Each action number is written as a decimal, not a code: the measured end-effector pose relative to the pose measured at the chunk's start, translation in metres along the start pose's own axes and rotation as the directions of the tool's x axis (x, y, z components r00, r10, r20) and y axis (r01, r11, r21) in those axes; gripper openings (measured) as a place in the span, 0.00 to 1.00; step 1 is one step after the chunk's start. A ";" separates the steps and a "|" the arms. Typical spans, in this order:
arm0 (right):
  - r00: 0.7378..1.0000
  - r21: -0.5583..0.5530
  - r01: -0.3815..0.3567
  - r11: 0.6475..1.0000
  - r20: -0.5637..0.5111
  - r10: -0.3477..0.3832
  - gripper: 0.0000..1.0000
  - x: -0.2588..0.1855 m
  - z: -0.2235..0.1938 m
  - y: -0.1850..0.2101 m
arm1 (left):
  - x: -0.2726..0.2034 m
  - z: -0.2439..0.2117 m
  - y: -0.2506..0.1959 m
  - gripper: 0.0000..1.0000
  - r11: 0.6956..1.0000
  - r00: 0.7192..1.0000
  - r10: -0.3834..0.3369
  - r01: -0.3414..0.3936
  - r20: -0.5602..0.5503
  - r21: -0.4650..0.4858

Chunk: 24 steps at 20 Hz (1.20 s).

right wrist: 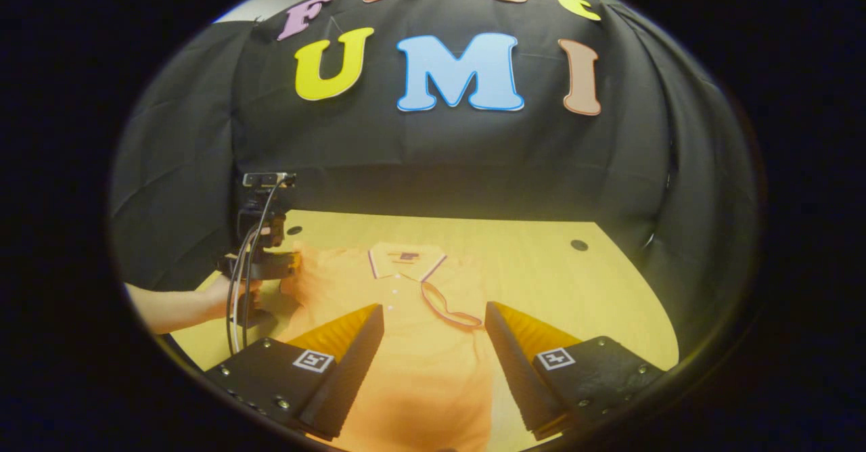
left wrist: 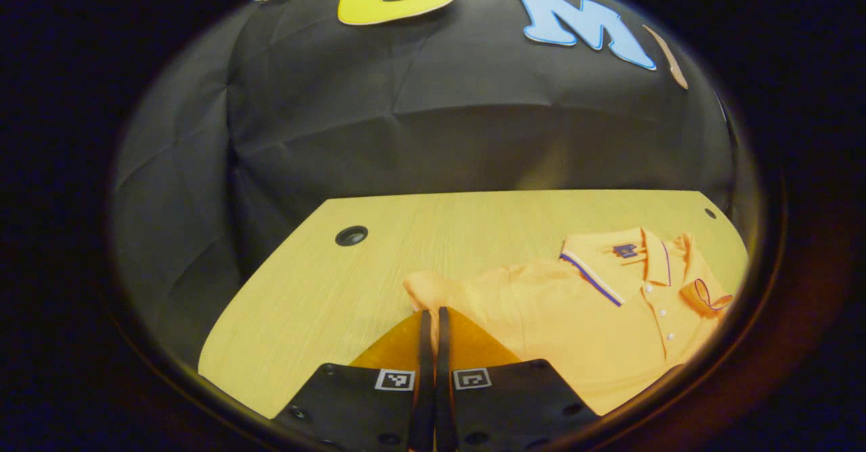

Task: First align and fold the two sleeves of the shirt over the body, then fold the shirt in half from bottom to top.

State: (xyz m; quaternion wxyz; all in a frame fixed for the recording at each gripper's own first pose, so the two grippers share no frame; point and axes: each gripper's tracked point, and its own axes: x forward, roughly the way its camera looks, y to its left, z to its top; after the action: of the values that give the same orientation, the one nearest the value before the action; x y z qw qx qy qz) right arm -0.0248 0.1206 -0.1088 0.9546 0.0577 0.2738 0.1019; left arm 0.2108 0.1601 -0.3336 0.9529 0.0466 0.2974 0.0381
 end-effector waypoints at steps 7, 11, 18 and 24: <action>1.000 0.005 -0.014 1.000 0.006 0.014 0.93 -0.004 -0.003 -0.002 | -0.013 0.015 -0.058 0.07 0.993 0.998 -0.062 0.059 0.020 0.106; 1.000 0.028 0.009 1.000 -0.007 -0.009 0.93 -0.009 -0.010 -0.011 | -0.009 0.000 -0.090 0.06 0.985 0.994 -0.104 0.106 -0.022 0.134; 0.996 0.087 0.084 0.993 -0.037 -0.081 0.92 -0.015 -0.030 -0.014 | -0.005 -0.015 -0.120 0.11 0.971 0.979 -0.191 0.199 -0.073 0.134; 0.997 0.080 0.073 0.994 -0.035 -0.070 0.92 -0.025 -0.039 -0.015 | -0.029 -0.013 -0.135 0.63 0.960 0.964 -0.259 0.263 -0.058 0.096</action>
State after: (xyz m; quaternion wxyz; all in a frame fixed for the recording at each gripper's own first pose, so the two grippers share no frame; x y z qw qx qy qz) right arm -0.0637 0.1024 -0.1313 0.9501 0.0847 0.2948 0.0574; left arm 0.1856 0.0239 -0.3427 0.9390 0.0551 0.3237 -0.1021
